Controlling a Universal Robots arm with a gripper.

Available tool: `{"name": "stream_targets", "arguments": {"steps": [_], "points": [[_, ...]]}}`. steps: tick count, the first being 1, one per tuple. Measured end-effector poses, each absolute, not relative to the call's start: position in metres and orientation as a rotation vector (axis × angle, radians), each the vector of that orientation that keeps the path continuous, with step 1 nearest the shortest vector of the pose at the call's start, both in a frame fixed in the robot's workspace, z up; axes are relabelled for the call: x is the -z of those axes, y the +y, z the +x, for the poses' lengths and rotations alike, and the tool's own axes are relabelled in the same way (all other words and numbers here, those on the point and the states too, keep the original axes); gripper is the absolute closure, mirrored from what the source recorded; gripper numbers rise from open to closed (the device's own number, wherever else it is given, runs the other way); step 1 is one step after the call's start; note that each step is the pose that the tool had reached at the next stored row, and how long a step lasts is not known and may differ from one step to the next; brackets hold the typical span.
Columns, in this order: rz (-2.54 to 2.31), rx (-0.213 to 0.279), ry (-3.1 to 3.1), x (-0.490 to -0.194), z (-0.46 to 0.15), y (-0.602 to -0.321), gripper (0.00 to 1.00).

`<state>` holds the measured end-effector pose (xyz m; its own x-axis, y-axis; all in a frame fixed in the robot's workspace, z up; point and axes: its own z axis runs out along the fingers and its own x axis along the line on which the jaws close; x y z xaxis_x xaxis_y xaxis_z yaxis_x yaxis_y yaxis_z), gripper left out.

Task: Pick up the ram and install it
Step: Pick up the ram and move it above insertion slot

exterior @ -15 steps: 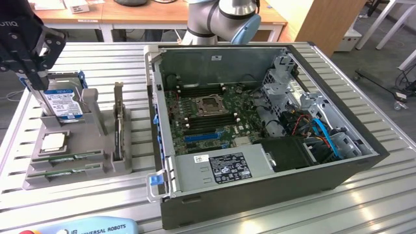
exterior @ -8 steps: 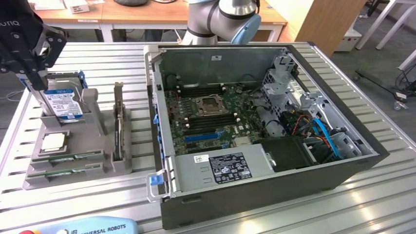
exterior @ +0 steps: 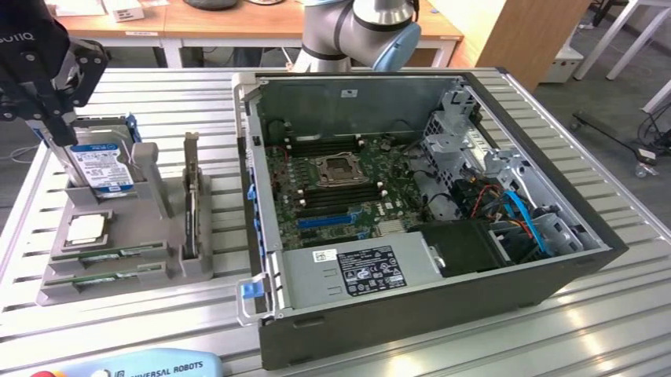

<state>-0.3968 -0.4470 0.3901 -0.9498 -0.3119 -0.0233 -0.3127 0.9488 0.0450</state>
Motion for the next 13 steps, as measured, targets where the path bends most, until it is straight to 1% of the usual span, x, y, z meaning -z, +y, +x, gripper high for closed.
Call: {"name": "stream_targets", "arguments": {"steps": [13], "points": [[-0.884,-0.078,3.004,-0.3882,-0.3968,-0.447,0.9]]}}
